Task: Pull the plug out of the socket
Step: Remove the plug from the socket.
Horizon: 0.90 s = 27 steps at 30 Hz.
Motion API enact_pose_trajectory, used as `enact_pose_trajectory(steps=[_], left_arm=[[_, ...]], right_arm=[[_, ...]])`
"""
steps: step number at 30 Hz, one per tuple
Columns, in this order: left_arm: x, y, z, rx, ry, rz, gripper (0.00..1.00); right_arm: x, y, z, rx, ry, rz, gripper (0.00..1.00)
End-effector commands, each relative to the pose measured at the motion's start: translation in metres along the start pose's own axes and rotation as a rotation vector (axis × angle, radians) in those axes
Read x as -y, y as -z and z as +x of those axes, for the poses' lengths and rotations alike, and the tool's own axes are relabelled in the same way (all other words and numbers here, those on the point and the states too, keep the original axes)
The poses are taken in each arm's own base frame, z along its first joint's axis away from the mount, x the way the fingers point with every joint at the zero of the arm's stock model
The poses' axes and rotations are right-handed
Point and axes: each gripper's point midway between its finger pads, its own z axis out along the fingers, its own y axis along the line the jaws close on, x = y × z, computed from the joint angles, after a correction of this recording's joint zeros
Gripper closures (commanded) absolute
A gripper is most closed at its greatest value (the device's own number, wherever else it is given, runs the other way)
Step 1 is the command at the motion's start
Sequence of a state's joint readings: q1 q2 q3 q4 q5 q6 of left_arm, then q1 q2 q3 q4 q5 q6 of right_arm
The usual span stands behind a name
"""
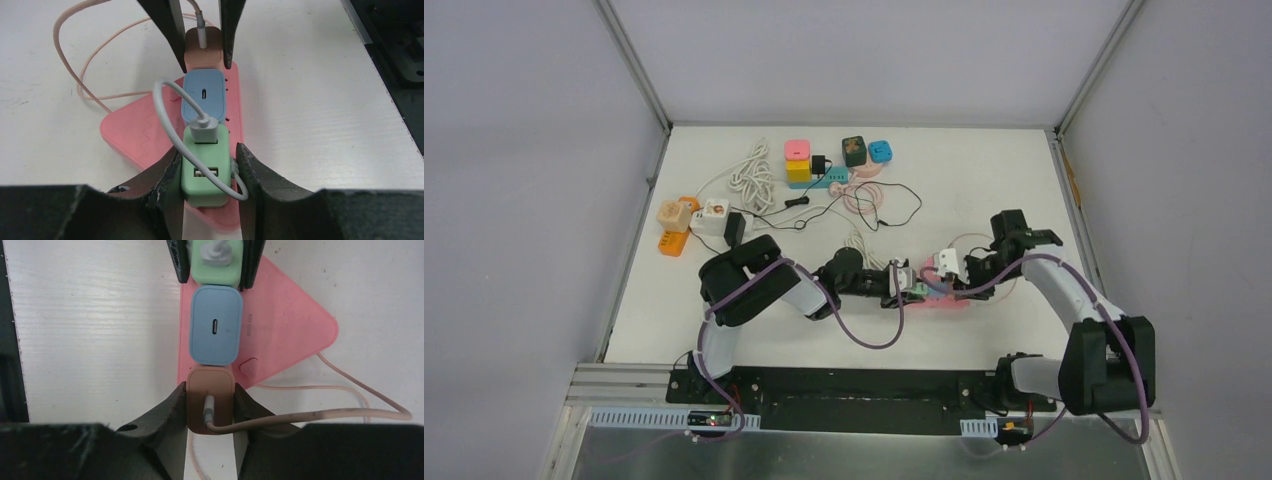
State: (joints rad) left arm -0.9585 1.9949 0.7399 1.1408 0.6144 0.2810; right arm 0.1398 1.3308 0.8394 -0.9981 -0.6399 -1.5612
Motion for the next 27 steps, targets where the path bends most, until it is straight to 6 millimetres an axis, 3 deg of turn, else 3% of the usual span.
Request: enact_pose_trajectory(steps=[1,4,7,9,14,18,21,27], left_arm=[[0.007,0.004,0.024,-0.086,0.036,0.018,1.00],[0.006,0.005,0.024,-0.086,0.035,0.017,1.00],[0.007,0.005,0.025,-0.086,0.037,0.019,1.00],[0.008,0.005,0.025,-0.087,0.038,0.020,1.00],[0.007,0.005,0.024,-0.086,0.036,0.020,1.00],[0.007,0.005,0.025,-0.088,0.038,0.019,1.00],[0.008,0.005,0.025,-0.088,0.037,0.020,1.00],[0.007,0.005,0.024,-0.088,0.037,0.022,1.00]], right_arm=[[-0.025,-0.007,-0.013,0.067,0.130,-0.002,1.00],[0.000,0.003,-0.022,0.086,-0.060,0.032,1.00],[-0.003,0.005,-0.022,0.106,-0.178,-0.049,1.00],[-0.012,0.003,-0.018,0.102,-0.142,-0.071,1.00],[-0.027,-0.002,-0.013,0.088,0.152,0.015,1.00],[-0.014,0.010,-0.032,0.145,-0.062,-0.021,1.00],[-0.012,0.013,-0.033,0.148,-0.185,-0.101,1.00],[-0.018,0.006,-0.011,0.053,0.006,-0.005,1.00]])
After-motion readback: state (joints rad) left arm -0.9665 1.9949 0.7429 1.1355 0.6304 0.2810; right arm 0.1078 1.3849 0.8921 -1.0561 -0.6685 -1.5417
